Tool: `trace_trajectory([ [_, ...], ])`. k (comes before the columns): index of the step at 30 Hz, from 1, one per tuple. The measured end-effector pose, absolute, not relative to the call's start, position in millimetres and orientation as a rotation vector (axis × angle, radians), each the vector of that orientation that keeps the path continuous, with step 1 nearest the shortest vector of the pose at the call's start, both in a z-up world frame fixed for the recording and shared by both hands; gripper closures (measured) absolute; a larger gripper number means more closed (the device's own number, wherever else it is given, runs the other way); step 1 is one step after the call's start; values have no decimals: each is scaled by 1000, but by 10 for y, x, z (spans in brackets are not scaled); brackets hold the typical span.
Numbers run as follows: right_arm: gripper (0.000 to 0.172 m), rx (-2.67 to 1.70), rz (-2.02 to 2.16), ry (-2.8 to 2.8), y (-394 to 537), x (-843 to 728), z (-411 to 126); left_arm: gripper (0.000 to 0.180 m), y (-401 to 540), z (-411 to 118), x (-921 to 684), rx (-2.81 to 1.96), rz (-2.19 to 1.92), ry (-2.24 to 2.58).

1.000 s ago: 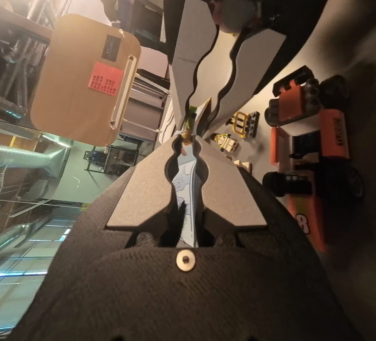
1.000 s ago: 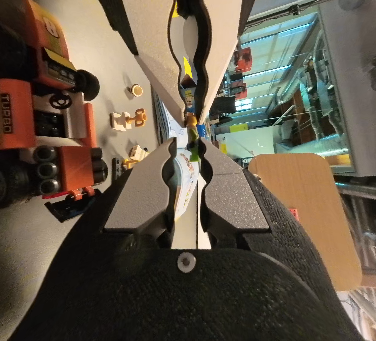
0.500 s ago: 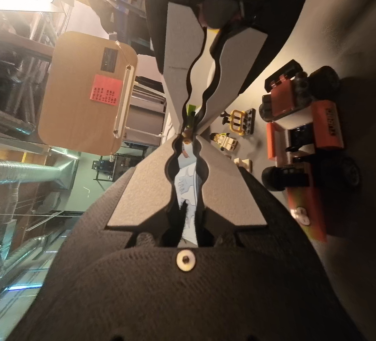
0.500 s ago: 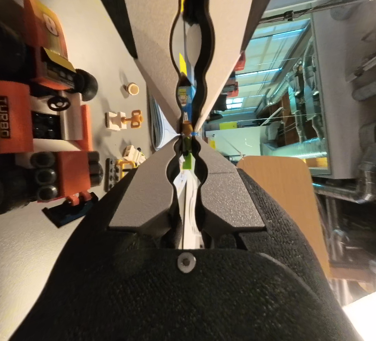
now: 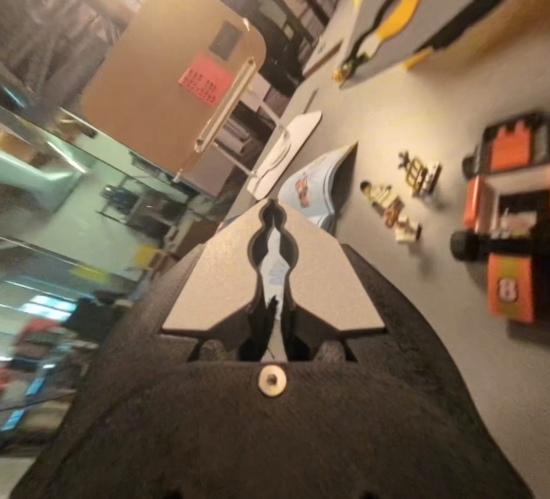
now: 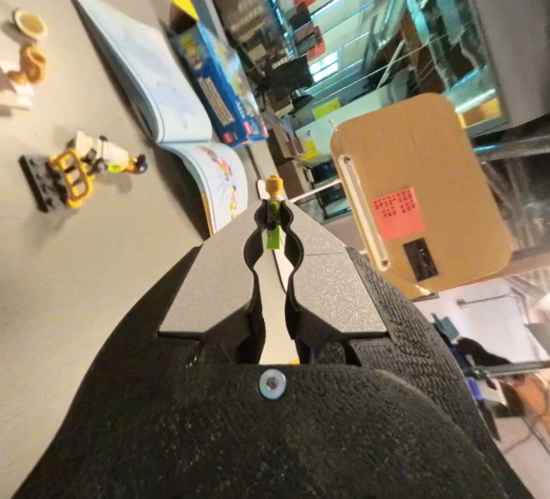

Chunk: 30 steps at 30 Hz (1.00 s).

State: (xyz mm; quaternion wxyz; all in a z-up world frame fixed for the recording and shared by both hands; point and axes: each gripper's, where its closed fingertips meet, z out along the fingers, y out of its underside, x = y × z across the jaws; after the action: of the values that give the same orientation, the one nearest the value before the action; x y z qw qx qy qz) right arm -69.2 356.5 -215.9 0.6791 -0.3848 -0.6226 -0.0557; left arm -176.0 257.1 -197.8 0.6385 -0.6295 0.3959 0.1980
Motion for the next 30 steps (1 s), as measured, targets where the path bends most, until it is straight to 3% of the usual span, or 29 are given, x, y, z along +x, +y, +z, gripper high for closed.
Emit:
trace_trajectory([
  [6, 165, -648, -199, -1471, 3214, -1012, -2267, 180, 2648, -2281, -1237, -1512, 237, 930],
  [8, 165, -563, -201, -1458, 3058, -1075, -2207, 156, 2655, -2264, -1138, -1574, 53, 850],
  [10, 165, -502, -209, -1479, 2930, -1134, -2230, 151, 2652, -2205, -1099, -1595, -103, 764],
  [16, 166, -436, -195, -1504, 2761, -1215, -2263, 167, 2622, -2244, -1052, -1609, -193, 767],
  [30, 165, -412, -199, -1572, 2729, -1209, -2381, 172, 2600, -2393, -1053, -1744, -317, 784],
])
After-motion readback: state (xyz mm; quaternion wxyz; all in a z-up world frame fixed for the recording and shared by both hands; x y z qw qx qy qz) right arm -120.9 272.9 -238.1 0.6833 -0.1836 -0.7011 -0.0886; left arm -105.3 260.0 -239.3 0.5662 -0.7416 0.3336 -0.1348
